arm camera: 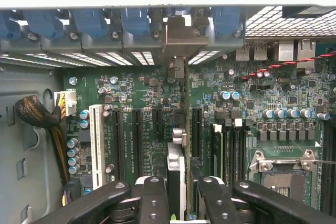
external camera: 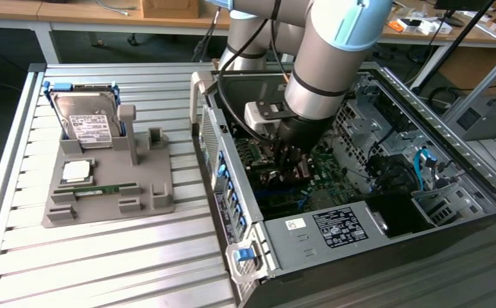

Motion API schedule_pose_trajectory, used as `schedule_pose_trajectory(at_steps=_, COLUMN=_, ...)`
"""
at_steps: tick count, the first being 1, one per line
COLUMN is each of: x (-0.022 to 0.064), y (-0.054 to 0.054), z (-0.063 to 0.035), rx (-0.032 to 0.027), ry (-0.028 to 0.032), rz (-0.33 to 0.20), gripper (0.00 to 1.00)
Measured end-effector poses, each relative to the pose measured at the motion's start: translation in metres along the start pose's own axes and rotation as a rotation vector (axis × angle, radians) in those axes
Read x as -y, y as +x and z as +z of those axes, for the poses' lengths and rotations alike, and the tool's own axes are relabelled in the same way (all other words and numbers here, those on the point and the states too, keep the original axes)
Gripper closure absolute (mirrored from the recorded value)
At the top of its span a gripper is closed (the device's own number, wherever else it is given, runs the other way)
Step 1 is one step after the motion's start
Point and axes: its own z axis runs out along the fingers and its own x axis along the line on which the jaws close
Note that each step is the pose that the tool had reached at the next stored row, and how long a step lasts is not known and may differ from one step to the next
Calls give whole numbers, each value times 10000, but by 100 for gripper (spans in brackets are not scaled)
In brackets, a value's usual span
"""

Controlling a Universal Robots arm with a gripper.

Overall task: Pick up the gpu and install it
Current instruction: 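Insert the gpu into the slot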

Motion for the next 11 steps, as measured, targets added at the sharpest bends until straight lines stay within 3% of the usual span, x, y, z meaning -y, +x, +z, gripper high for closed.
schedule_pose_trajectory(at_steps=11, x=0, y=1, z=22, rx=-3, ry=-1, rz=0, gripper=73)
